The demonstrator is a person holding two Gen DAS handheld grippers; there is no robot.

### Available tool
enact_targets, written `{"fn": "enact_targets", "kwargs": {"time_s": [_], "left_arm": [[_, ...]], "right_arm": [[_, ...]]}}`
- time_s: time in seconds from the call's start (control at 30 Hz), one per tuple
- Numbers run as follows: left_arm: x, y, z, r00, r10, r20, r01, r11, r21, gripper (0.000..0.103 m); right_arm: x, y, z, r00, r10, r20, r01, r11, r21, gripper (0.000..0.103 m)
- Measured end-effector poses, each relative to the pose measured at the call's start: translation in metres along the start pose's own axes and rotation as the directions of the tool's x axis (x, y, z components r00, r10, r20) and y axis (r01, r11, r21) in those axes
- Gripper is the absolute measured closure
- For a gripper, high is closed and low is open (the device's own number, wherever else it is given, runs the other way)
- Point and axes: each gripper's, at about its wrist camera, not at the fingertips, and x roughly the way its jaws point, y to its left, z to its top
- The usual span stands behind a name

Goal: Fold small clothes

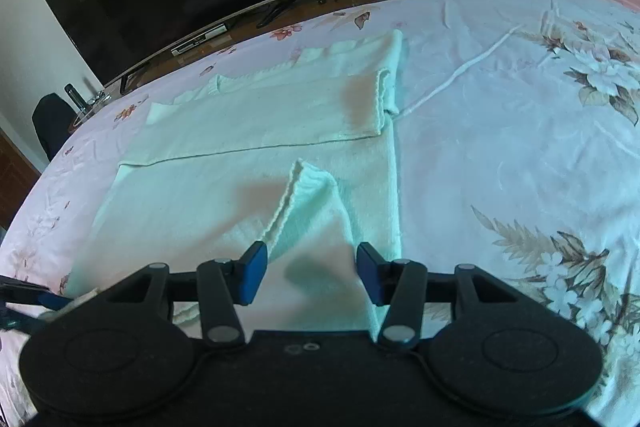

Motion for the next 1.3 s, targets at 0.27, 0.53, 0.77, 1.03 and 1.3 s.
{"fn": "enact_targets", "kwargs": {"time_s": [0.27,0.53,0.77,1.03,1.3], "left_arm": [[0.002,-0.028,-0.024,0.973,0.222,0.060,-0.228,0.967,0.114,0.093],[-0.006,-0.067,-0.038,0.888,0.368,0.277,-0.428,0.881,0.202,0.100],[-0.016,-0.056,-0.020,0.840,0.395,0.372,-0.465,0.878,0.118,0.100],[-0.029,-0.027,0.014,0.754,0.457,0.473,-0.486,0.871,-0.066,0.100],[0.006,-0.018,0.020,0.793,0.476,0.381,-0.503,0.864,-0.031,0.100]], "right_arm": [[0.005,0.002,0.001,1.000,-0.007,0.001,0.007,1.000,-0.011,0.052],[0.011,0.007,0.008,0.996,-0.084,0.031,0.086,0.992,-0.094,0.054],[0.039,0.016,0.021,0.997,-0.061,-0.036,0.054,0.982,-0.181,0.071],[0.013,0.017,0.019,0.998,-0.055,0.005,0.055,0.987,-0.148,0.097],[0.023,0.006,0.022,0.998,-0.061,-0.032,0.056,0.991,-0.120,0.072]]}}
